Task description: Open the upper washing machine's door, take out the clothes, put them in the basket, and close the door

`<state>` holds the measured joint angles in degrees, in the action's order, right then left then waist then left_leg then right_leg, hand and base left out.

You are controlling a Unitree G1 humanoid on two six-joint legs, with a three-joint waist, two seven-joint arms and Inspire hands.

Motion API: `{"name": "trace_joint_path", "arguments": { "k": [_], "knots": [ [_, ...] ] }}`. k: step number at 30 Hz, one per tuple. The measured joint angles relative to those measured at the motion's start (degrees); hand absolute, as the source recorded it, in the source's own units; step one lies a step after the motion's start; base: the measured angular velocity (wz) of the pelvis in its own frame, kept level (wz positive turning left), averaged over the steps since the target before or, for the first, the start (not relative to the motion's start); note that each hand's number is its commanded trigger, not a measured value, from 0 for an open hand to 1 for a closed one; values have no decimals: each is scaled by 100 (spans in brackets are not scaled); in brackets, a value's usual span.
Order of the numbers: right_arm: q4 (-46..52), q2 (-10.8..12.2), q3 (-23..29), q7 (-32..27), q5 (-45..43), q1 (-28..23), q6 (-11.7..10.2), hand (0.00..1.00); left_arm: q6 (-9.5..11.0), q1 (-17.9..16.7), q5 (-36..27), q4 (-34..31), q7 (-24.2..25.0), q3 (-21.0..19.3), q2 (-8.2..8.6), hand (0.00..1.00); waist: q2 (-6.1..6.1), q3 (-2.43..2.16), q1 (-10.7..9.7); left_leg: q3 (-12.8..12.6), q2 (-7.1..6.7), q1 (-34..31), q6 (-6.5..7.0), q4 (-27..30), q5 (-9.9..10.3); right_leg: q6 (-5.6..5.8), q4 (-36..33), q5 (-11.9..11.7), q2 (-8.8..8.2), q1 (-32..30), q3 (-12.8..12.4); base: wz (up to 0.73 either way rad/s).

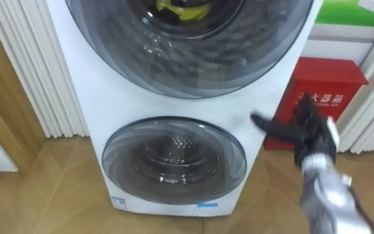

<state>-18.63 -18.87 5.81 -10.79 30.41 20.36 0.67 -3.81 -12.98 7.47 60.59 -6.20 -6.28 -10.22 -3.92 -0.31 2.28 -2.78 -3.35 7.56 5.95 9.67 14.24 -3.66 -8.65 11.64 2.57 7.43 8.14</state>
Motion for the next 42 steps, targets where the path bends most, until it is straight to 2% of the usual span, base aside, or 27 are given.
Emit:
{"name": "trace_joint_path", "arguments": {
  "k": [2, 4, 5, 6, 7, 8, 9, 10, 11, 12, 13, 14, 17, 21, 24, 27, 31, 39, 42],
  "knots": [
    [142, -2, -1, -66, -49, 74, -10, 0, -10, -7, 164, -5, -61, 0, -7, 0, -44, -27, 37, 73, 14, 29, 0, -6, 0, 0, -24, 0, 14, 18, 32, 3],
    [174, -16, 0, -105, -145, 92, -10, 0, -60, -12, 239, -50, -79, 8, -8, 0, -47, -20, 80, 316, 70, 83, -2, -23, -1, 5, -252, 4, 54, -70, 136, 5],
    [185, -21, 1, -127, -179, 92, 14, 0, -101, -16, 237, -118, -82, 9, -17, 0, -29, -3, 79, 551, 88, 92, -13, -14, -8, 63, -247, 61, 76, -147, 149, -21],
    [263, -22, 0, -136, -249, 154, 49, 0, -110, -17, 241, -149, -88, -17, -30, 0, -68, -23, 187, 784, 82, 68, -18, -14, -4, 8, 206, -47, 66, -365, 104, -36],
    [345, -28, -8, -139, -283, 181, 84, 0, -132, -13, 263, -133, -86, -45, -15, 0, -66, -40, 205, 870, 131, 52, -41, -4, 12, -50, 196, -299, 83, -508, 138, -38],
    [534, -55, -11, -183, -323, 194, 119, 0, -181, -47, 344, -138, -86, -65, -3, 0, -11, -40, 117, 902, 194, -12, -184, 51, 25, -86, 93, -489, 82, -534, 306, 7],
    [684, -148, -22, -247, -324, 215, 129, 0, -242, -66, 342, -92, -76, -39, 6, 0, -18, -15, 37, 631, 201, -134, -504, 98, 65, -102, 89, -508, 19, -472, 208, 31],
    [725, -193, -16, -282, -325, 219, 128, 0, -263, -43, 342, -88, -67, -20, 8, 0, -46, -2, -6, 464, 213, -204, -527, 50, 48, -101, 96, -507, -23, -455, 57, 62],
    [757, -251, 47, -341, -331, 224, 127, 0, -279, 75, 342, -85, -66, 12, -16, 0, -184, 61, -68, 258, 218, -528, -530, -84, 19, -76, 96, -494, -149, -445, -272, 63],
    [756, -329, 160, -377, -319, 226, 152, 0, -272, 162, 340, -105, -80, 198, -72, 0, -212, 74, -55, 2, 332, -857, -392, -75, -591, 50, 39, -441, -214, -452, -362, 42],
    [752, -340, 149, -375, -316, 223, 206, 0, -268, 150, 342, -102, -83, 238, -78, 0, -241, 62, -15, -63, 322, -827, -396, 31, -607, 131, 1, -393, -247, -447, -363, -12],
    [779, -342, 118, -346, -253, 231, 271, 0, -319, 104, 341, -80, -84, 253, -69, 0, -234, 51, 93, -182, 321, -713, -391, -2, -609, 147, 1, -386, -251, -396, -311, -38],
    [787, -354, 119, -331, -143, 257, 308, 0, -441, 69, 344, -69, -70, 235, -42, 0, -228, 53, 104, -171, 274, -687, -385, -26, -604, 174, 2, -373, -299, -396, -65, -14],
    [787, -354, 118, -341, -100, 386, 316, 0, -484, 85, 341, -152, -53, 188, -28, 0, -175, 53, 101, -170, 257, -712, -368, -28, -593, 210, -2, -349, -323, -402, 138, -1],
    [787, -354, 109, -334, -69, 629, 316, 0, -491, 87, 353, -147, -51, 194, 2, 0, -118, 74, 105, -163, 256, -728, -354, -3, -574, 210, -4, -347, -321, -404, 158, 0],
    [796, -355, 112, -277, 4, 788, 315, 0, -495, 28, 367, -139, -27, 188, 8, 0, -99, 70, 101, -142, 246, -757, -351, 32, -568, 208, -3, -343, -334, -383, 232, 3],
    [823, -355, 118, -275, 88, 787, 314, 0, -498, 1, 477, -142, 59, 192, 16, 0, -121, 55, 108, -61, 166, -794, -345, 134, -564, 154, 0, -284, -343, -371, 221, 10],
    [823, -369, 102, -291, -160, 786, 313, 0, -500, -8, 600, -143, 60, 191, 14, 0, -151, 31, 111, -38, 177, -793, -344, 102, -565, 156, 1, -278, -341, -386, 274, 0],
    [845, -368, -10, -311, -206, 785, 309, 0, -499, 38, 711, -148, 58, 191, 14, 0, -139, 24, 120, -74, 219, -754, -352, 94, -560, 155, -18, -279, -345, -383, 252, -8]
  ]
}}
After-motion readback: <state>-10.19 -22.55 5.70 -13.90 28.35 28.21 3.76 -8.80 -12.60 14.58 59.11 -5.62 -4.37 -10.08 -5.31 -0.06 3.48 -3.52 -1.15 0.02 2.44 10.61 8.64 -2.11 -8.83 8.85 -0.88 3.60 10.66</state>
